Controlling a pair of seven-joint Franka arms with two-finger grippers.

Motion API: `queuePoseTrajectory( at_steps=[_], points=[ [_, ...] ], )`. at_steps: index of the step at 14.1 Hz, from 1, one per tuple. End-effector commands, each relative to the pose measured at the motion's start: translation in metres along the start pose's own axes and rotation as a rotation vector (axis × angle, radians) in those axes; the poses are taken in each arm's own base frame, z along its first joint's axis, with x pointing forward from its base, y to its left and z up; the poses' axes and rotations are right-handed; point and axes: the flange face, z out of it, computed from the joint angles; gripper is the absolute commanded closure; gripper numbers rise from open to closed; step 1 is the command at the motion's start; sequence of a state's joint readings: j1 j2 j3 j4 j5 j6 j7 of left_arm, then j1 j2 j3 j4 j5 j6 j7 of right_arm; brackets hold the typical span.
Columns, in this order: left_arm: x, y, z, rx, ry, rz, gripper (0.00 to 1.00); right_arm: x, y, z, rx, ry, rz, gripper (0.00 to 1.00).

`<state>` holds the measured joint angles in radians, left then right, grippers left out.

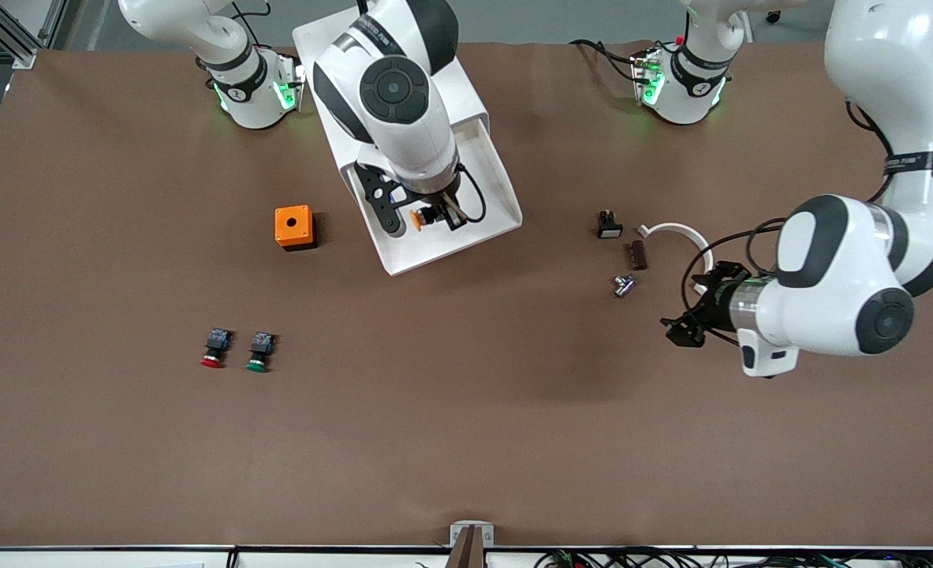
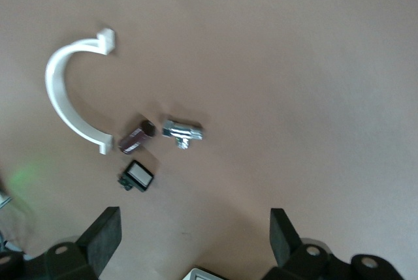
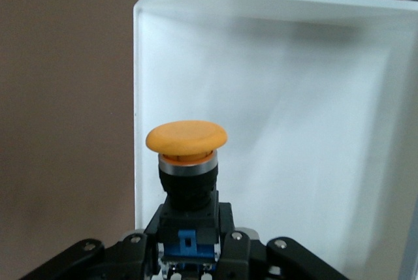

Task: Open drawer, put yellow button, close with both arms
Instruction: 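Carry the yellow button into the open drawer with the right gripper, then release the yellow button in the drawer while the left gripper approaches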

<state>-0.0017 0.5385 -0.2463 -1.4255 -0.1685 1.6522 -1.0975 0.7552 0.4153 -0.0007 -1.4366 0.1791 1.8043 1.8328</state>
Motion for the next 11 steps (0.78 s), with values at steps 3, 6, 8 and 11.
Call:
queuePoseTrajectory(
  at_steps=[3,6,8,11],
  points=[
    [-0.036,0.019,0.030,0.020,0.070,0.170,0.00,0.002,0.005,0.015,0.013,-0.008,-0.015,1.00],
    [-0.069,0.039,0.054,0.048,0.095,0.260,0.00,-0.001,0.007,0.029,0.013,-0.002,-0.020,1.00],
    [-0.098,0.049,0.063,0.052,0.105,0.305,0.00,-0.002,0.009,0.038,0.005,0.007,-0.026,1.00],
    [-0.145,0.061,0.078,0.070,0.111,0.375,0.00,-0.005,0.010,0.038,0.007,0.008,-0.031,1.00]
  ],
)
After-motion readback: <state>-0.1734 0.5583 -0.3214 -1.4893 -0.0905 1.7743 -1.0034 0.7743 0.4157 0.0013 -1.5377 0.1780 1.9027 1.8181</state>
